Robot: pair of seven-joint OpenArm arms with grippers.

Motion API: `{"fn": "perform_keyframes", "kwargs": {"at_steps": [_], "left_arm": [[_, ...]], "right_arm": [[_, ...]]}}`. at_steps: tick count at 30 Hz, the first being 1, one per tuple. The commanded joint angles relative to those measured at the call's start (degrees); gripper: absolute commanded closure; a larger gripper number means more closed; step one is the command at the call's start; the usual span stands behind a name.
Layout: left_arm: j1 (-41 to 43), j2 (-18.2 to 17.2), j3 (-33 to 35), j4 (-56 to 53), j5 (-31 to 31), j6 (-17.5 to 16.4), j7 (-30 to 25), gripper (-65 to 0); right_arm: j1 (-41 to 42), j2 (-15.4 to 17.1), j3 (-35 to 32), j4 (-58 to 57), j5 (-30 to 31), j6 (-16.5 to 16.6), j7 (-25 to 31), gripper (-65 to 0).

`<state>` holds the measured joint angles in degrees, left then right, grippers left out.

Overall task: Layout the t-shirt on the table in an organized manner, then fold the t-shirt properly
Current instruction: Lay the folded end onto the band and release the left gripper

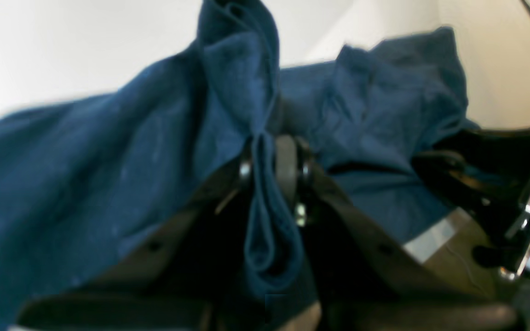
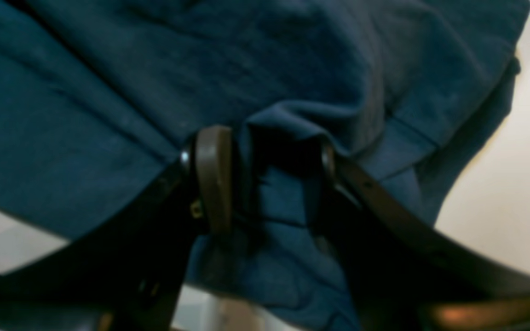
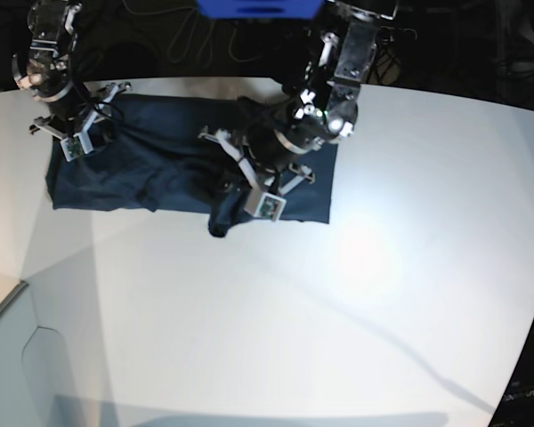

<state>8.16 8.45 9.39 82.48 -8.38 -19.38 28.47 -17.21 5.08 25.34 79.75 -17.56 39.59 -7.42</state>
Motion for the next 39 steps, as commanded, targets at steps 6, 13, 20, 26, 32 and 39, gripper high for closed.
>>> {"fn": "perform_keyframes", "kwargs": {"at_steps": [6, 13, 20, 26, 32, 39], "left_arm": [[-1.2, 0.6, 1.0, 0.8, -0.9, -0.5, -1.3, 0.0], [-2.1, 0.6, 2.8, -2.0, -0.9, -0.5, -1.3, -3.6], [-2.4, 0.6, 2.9, -2.3, -1.0, -0.5, -1.3, -17.2], [-2.2, 0.6, 3.0, -0.4, -1.3, -1.1, -1.3, -35.3], [0.3, -0.9, 2.9, 10.0, -7.4, -0.7, -1.3, -35.6], [3.2, -9.5, -0.3, 12.8, -8.9, -0.6, -0.8, -28.8]], "right_arm": [[-0.1, 0.6, 0.2, 0.4, -1.0, 0.4, -1.2, -24.4], [0.0, 0.6, 0.3, 0.4, -1.0, 0.4, -1.2, -24.4], [0.0, 0.9, 0.3, 0.4, -1.0, 0.4, -1.2, -24.4], [0.0, 0.8, 0.1, 0.4, -1.0, 0.4, -1.2, -24.4], [0.1, 0.7, 0.0, 0.4, -1.0, 0.4, -1.2, -24.4], [1.3, 0.6, 0.5, 0.5, -1.0, 0.4, -1.2, -24.4]]}}
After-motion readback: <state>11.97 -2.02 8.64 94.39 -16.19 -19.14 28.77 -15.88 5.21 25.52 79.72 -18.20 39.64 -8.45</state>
